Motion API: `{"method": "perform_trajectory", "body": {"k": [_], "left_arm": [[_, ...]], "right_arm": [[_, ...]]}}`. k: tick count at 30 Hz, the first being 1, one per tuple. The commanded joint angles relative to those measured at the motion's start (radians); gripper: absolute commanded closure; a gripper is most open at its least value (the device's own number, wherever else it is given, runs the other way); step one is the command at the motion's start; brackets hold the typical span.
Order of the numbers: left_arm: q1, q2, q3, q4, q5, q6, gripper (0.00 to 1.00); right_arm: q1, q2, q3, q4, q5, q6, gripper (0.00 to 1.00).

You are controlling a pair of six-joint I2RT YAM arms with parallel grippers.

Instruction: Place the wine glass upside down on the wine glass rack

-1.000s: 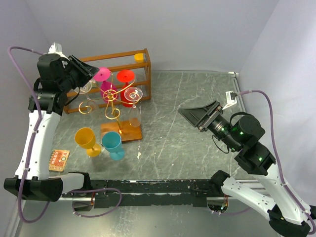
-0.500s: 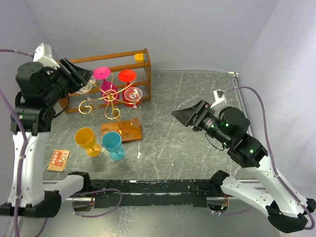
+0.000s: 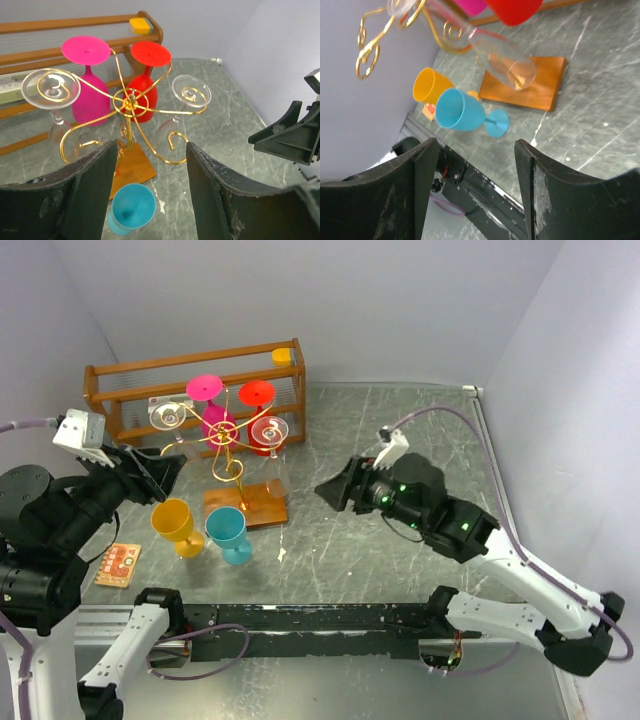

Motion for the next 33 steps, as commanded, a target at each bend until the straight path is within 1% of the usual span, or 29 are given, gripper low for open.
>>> {"method": "perform_trajectory", "body": {"k": [1,3,6,9,12,16,21,24,27,29,30,33], "left_arm": [[-0.029,-0.024,-0.046,-0.041,-0.004,0.083,0.33],[-0.045,-0.032,-0.052,-0.046,-0.021,0.087,0.33],[-0.064,-0.052,-0.053,-0.054,-0.061,0.094,0.33],[-0.075,-0.082,-0.065,-0.044,-0.098,0.088,0.32],[-0.077,-0.105,-0.084,-0.029,-0.118,0.065,0.32],[-0.077,-0.135,-0.089,-0.031,-0.139,0.024,0.32],[-0.076,-0.145,-0.021,-0.112,-0.185,-0.006,0.30],[-0.076,-0.156,0.001,-0.164,-0.214,-0.011,0.30],[-0.076,-0.171,0.003,-0.196,-0.228,-0.025,0.30],[-0.077,-0.177,0.006,-0.207,-0.215,-0.026,0.30],[-0.076,-0.180,0.008,-0.209,-0.211,-0.063,0.29],[-0.076,-0.177,0.014,-0.216,-0.199,-0.070,0.29]], "right_arm": [[0.221,0.068,0.007,-0.007,0.303,0.027,0.38],[0.324,0.128,0.018,-0.022,0.421,0.072,0.38],[0.440,0.218,0.034,-0.025,0.567,0.144,0.38],[0.514,0.301,0.045,-0.002,0.644,0.201,0.38],[0.564,0.346,0.033,0.057,0.687,0.238,0.38],[0.582,0.389,0.002,0.142,0.674,0.293,0.38],[0.582,0.431,-0.006,0.180,0.697,0.374,0.39],[0.583,0.461,-0.003,0.187,0.731,0.417,0.40],[0.582,0.496,0.021,0.158,0.764,0.462,0.41],[0.582,0.519,0.042,0.161,0.758,0.454,0.41],[0.581,0.530,0.055,0.159,0.746,0.453,0.42],[0.580,0.582,0.103,0.145,0.726,0.441,0.42]]}}
